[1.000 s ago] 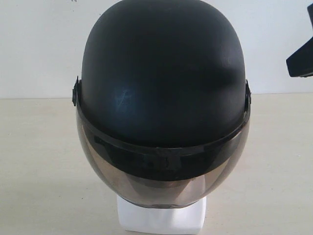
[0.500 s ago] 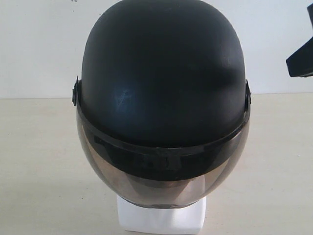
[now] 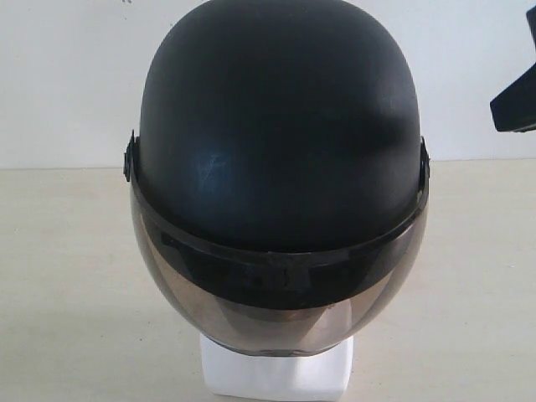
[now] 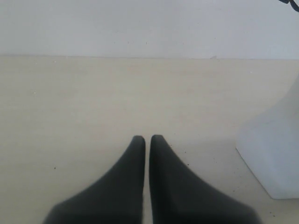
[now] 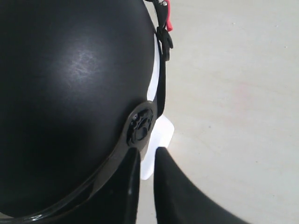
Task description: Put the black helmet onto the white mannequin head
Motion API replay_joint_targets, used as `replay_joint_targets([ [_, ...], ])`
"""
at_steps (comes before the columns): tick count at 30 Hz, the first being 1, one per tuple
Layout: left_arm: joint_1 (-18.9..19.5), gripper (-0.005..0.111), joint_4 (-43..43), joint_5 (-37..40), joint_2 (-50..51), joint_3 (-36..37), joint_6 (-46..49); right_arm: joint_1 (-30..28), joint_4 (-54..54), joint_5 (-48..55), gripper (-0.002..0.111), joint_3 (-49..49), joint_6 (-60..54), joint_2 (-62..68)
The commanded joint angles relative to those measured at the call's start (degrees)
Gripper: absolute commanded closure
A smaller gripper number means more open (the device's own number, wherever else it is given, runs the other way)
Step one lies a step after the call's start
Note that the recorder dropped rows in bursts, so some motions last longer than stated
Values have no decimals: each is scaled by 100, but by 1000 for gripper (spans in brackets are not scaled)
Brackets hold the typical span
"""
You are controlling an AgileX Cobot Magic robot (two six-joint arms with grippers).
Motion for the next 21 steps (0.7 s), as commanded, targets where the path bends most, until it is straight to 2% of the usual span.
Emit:
replay_joint_targets([
  [1, 12, 102, -18, 21, -22, 22, 20, -5, 3, -54, 96, 8, -31, -23],
  [6, 12, 102, -18, 21, -22, 22, 20, -5, -255, -260, 96, 8, -400, -164],
  [10, 12, 102, -18, 21, -22, 22, 20, -5, -410, -1031, 96, 303, -450, -682],
  [17, 12, 102, -18, 21, -22, 22, 20, -15, -785, -3190, 96, 1769, -527, -2216],
  [21, 12, 102, -18, 21, -22, 22, 20, -294, -913, -3606, 96, 2577, -564, -3113],
])
